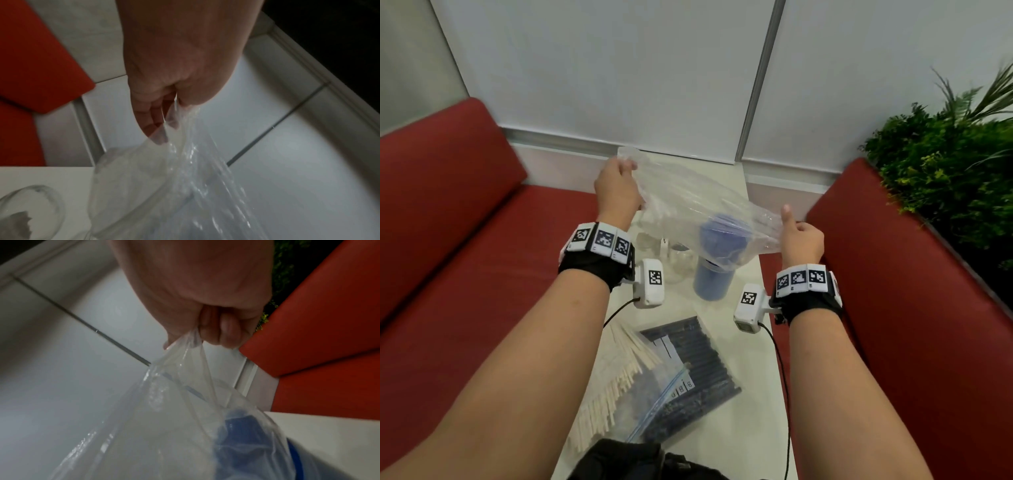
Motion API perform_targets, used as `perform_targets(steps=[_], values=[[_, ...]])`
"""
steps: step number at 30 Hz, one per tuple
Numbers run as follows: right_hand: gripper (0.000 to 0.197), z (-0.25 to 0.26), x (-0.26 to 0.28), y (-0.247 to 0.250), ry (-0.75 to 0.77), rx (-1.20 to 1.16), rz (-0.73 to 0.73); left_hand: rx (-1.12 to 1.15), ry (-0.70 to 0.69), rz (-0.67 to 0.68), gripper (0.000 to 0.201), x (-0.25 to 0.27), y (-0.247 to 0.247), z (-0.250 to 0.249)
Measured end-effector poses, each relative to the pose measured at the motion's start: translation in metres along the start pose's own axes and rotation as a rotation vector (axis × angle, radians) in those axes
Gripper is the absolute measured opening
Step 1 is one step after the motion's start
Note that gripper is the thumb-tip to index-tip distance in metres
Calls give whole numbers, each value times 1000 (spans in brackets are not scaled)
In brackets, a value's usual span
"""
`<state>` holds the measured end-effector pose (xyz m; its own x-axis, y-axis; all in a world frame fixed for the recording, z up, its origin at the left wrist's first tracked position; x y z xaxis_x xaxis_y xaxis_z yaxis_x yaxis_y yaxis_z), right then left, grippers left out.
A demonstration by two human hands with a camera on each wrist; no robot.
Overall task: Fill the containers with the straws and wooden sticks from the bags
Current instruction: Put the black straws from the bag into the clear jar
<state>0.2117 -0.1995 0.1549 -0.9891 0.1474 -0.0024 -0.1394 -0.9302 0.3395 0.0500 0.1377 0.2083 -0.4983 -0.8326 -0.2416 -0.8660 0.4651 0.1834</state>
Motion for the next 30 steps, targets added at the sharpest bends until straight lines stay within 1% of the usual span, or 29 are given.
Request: perform_targets(steps=[1, 2, 4, 5, 6, 7, 8, 9, 10, 11, 13, 14, 15, 16, 18, 20, 22, 23, 24, 25, 27, 28, 29, 30], values=[[54, 2, 1, -3, -4, -104, 47, 16, -6, 5, 29, 3, -4, -4], [47, 6, 3, -8, -14, -220, 125, 59, 37, 40, 30, 4, -10, -4], [36, 14, 9, -19, -33, -391, 292, 226, 256, 178, 38, 9, -26, 2], [35, 18, 12, -21, -33, -427, 329, 313, 356, 260, 47, 14, -34, 4], [34, 21, 12, -21, -29, -443, 314, 344, 399, 353, 56, 19, -41, 2], [30, 23, 13, -18, -27, -456, 263, 318, 377, 459, 65, 24, -48, -2], [26, 24, 12, -14, -24, -455, 187, 270, 319, 555, 72, 29, -55, -6], [21, 25, 11, -9, -17, -446, 107, 215, 261, 607, 74, 32, -60, -7], [16, 26, 11, -6, 0, -419, 48, 153, 214, 582, 70, 30, -61, -5], [12, 28, 10, -5, 27, -382, 19, 97, 174, 492, 62, 26, -55, -4], [2, 28, 8, -3, 84, -286, 1, 23, 96, 259, 43, 13, -36, -2], [4, 26, 7, 0, 99, -219, -26, 7, 67, 174, 34, 9, -27, -1], [10, 22, 6, 5, 93, -159, -65, 8, 43, 116, 25, 6, -20, -1], [16, 15, 5, 10, 69, -130, -99, 13, 21, 71, 21, 4, -14, -2], [35, 4, 6, 16, 17, -143, -140, 7, -25, -1, 27, 5, -5, -7], [52, -4, 7, 21, -6, -134, -176, -65, -90, -69, 28, 8, 3, -14], [56, -6, 8, 25, -26, -133, -190, -142, -168, -149, 28, 12, 12, -20], [54, -7, 7, 27, -33, -152, -186, -145, -176, -169, 28, 13, 15, -21], [51, -7, 6, 28, -39, -183, -177, -121, -154, -155, 26, 13, 14, -18], [49, -7, 6, 27, -48, -225, -160, -62, -105, -109, 22, 12, 9, -15], [42, -7, 7, 21, -67, -363, -77, 102, 29, 39, 19, 12, -9, -9], [36, -6, 9, 16, -78, -436, -13, 149, 70, 109, 23, 15, -18, -9], [29, -5, 12, 11, -84, -486, 41, 161, 77, 164, 29, 18, -26, -11], [24, -5, 13, 8, -83, -506, 67, 162, 56, 201, 30, 20, -31, -14]])
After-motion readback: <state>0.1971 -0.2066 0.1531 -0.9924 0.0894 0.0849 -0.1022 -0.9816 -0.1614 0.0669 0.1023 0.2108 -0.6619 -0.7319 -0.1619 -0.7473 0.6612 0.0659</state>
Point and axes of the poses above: each hand's wrist, its own x-axis away from the middle knuckle, its own y-axis out of the back of the hand, z = x × y, the point moved 7 cm from there along -x, towards the middle knuckle, and after that the axes turned 2 degrees about -y, right-handed, at the moved point
